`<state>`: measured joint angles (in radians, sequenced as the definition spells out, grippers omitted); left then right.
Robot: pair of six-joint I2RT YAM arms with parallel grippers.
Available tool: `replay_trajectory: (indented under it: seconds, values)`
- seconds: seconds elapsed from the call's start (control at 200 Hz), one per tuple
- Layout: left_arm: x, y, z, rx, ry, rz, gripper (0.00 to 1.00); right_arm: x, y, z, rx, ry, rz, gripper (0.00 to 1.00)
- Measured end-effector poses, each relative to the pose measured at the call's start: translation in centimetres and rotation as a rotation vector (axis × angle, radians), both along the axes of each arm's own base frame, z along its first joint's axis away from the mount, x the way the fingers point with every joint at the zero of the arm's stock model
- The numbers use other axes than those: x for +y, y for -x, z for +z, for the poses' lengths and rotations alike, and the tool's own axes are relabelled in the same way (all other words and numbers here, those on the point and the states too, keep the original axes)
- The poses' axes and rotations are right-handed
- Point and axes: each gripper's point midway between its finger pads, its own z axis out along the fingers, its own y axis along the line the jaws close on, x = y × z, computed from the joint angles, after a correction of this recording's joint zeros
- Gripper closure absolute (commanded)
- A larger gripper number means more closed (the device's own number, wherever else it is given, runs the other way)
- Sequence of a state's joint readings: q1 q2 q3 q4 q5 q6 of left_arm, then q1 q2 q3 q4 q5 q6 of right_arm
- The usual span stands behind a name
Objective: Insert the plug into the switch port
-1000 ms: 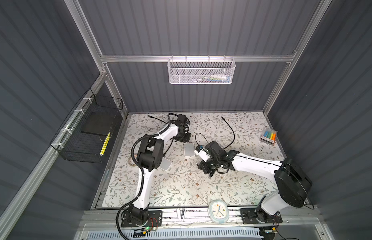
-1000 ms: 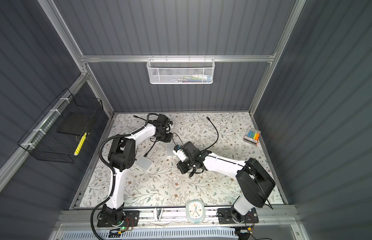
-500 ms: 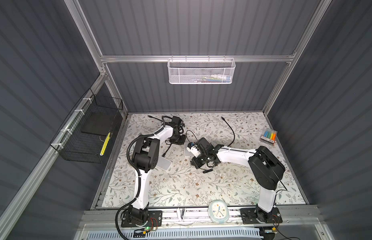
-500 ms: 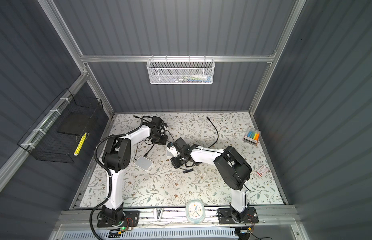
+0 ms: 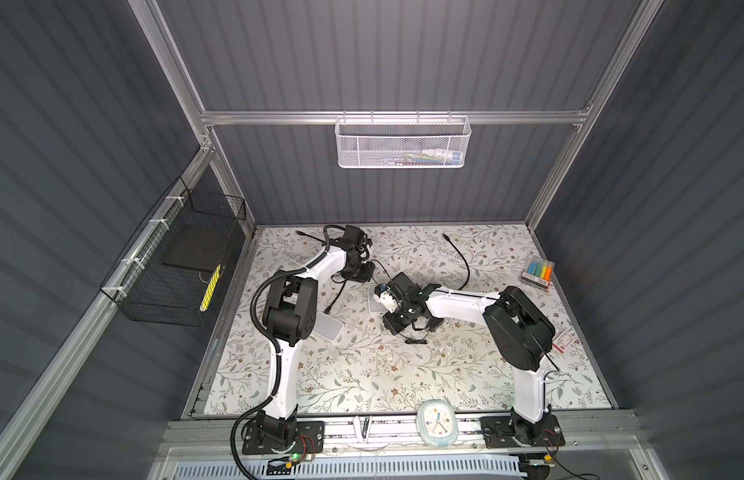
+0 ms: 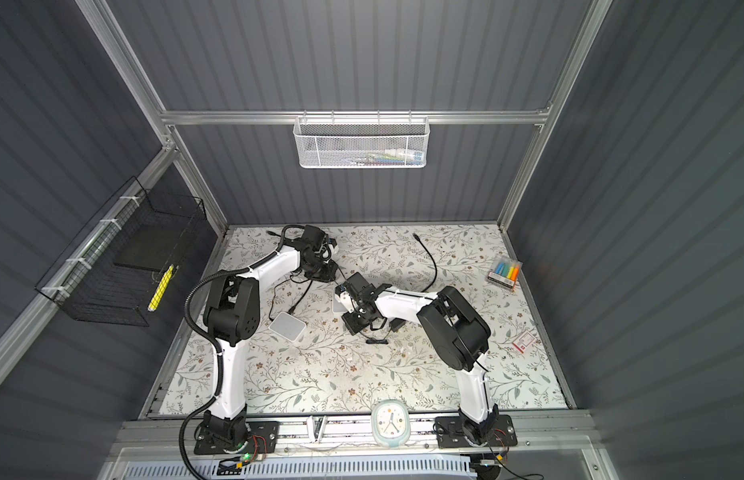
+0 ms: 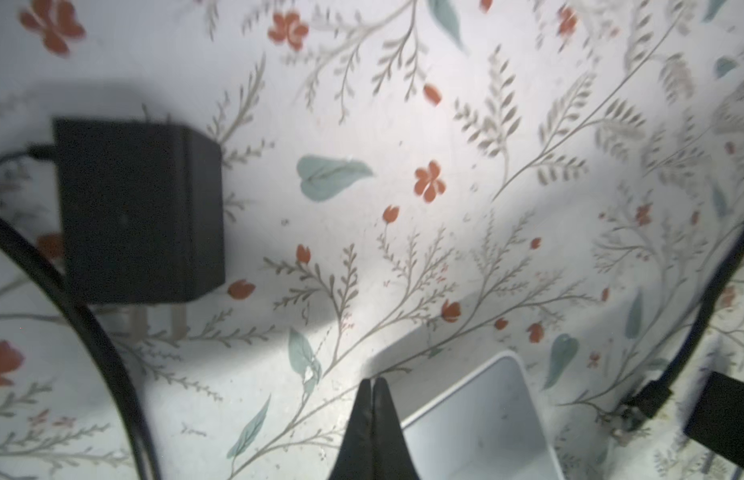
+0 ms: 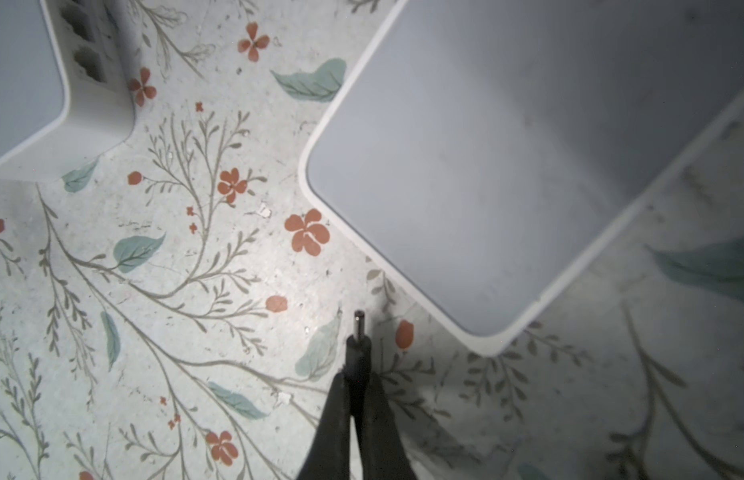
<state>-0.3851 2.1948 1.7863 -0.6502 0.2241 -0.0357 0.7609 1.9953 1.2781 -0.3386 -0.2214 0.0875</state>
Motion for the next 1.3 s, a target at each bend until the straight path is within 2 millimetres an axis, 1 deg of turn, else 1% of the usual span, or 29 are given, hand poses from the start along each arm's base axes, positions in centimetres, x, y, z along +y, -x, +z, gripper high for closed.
replay_trajectory:
  seconds: [0.07,0.145,0.225,0.355,0.425,0.685,0.865,0.981,1.161,1.301]
  values:
    - [-0.6,-0.6,1.0,-0.023,0.027,-0.009,1.0,-0.3,-0.5,0.0,-0.003,0.005,-0.01,1.0]
    - [-1.0,-0.8,1.2,-0.026,0.045,-0.018,1.0,-0.6,-1.1,0.0,-0.009,0.011,-0.022,1.0]
    - [-1.2,-0.6,0.5,-0.005,0.053,-0.025,1.0,-1.0,-1.4,0.0,-0.01,0.019,-0.028,1.0]
    - [-1.3,-0.3,-1.6,0.04,0.049,-0.03,1.0,-1.3,-2.0,0.0,-0.01,0.035,-0.033,1.0]
    - [-1.3,-0.1,-2.3,0.055,0.045,-0.03,1.0,-1.4,-2.4,0.0,-0.012,0.04,-0.037,1.0]
    - [-1.3,0.0,-2.6,0.066,0.045,-0.031,1.0,-2.1,-2.9,0.0,-0.017,0.06,-0.037,1.0]
    - [-0.6,0.4,-3.4,0.086,0.036,-0.02,1.0,-2.1,-2.7,0.0,-0.012,0.055,-0.03,1.0]
    - [0.1,0.5,-3.9,0.1,0.029,-0.007,1.0,-1.9,-2.3,0.1,-0.003,0.047,-0.02,1.0]
    - [0.5,0.2,-3.7,0.096,0.028,0.005,1.0,-1.1,-1.5,0.2,0.007,0.034,0.002,1.0]
    - [0.8,0.1,-3.6,0.093,0.03,0.011,1.0,-0.9,-1.3,0.3,0.011,0.031,0.006,1.0]
